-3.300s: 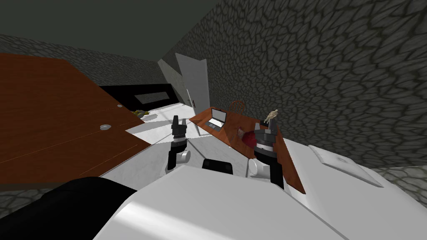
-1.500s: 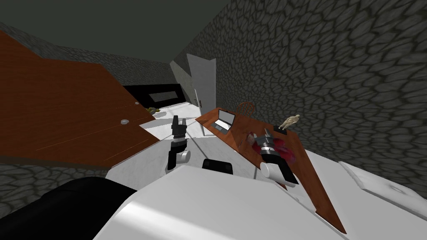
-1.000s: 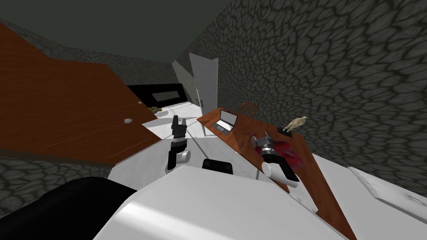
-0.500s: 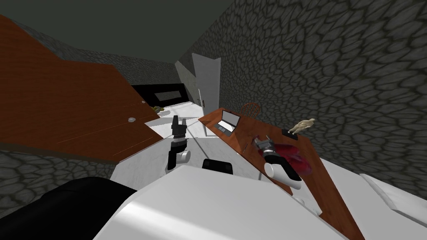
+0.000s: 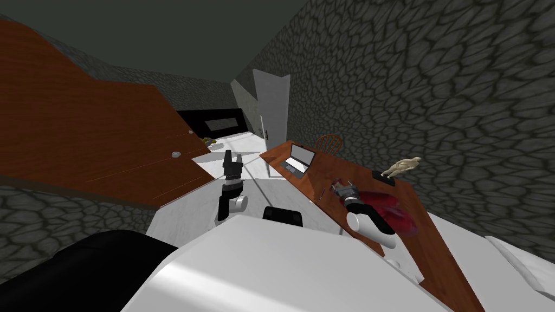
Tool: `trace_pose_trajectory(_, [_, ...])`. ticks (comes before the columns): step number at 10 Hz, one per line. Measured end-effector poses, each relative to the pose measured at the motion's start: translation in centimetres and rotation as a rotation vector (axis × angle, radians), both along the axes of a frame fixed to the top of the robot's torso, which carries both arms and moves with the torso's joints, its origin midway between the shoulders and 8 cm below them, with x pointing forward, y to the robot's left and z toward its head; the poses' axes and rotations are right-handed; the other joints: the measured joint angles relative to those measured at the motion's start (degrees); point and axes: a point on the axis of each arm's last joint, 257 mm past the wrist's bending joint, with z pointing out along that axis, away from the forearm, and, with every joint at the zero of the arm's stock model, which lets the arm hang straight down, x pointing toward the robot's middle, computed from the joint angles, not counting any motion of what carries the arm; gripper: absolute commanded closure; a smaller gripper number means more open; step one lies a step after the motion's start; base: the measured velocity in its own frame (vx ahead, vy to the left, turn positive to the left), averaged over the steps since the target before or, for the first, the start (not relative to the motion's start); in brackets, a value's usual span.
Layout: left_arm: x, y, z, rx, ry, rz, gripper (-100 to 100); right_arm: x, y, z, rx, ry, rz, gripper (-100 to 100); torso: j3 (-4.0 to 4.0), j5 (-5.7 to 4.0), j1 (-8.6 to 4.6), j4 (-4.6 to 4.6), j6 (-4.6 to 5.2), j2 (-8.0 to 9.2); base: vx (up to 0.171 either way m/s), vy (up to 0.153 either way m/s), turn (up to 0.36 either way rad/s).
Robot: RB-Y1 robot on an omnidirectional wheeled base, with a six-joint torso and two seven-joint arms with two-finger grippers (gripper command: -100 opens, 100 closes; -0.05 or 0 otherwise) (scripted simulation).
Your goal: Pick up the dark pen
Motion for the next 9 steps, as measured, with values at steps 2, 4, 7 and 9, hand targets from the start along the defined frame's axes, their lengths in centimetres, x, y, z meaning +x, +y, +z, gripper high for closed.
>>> trace_pose_trajectory(2, [0.0,0.0,0.0,0.0,0.0,0.0,0,-0.8,-1.5,-1.7,0.071,0.048,-0.044,-100,-0.01,0.01,0.03,-0.01,0.0,-0.02,0.038,0.038,0.064])
trace_pose_trajectory(4, [0.0,0.0,0.0,0.0,0.0,0.0,0,-1.8,-2.9,-3.8,0.145,0.09,-0.093,-100,-0.02,0.01,0.04,-0.01,0.0,-0.03,0.023,0.021,0.025])
trace_pose_trajectory(7, [0.0,0.0,0.0,0.0,0.0,0.0,0,-3.2,-3.7,-5.8,0.231,0.148,-0.151,-100,0.01,0.0,0.0,0.0,0.01,0.02,0.022,0.02,0.046])
trace_pose_trajectory(9, [0.0,0.0,0.0,0.0,0.0,0.0,0,-4.0,-4.1,-7.3,0.282,0.184,-0.189,-100,0.01,0.0,0.01,0.01,-0.01,0.02,0.029,0.027,0.072])
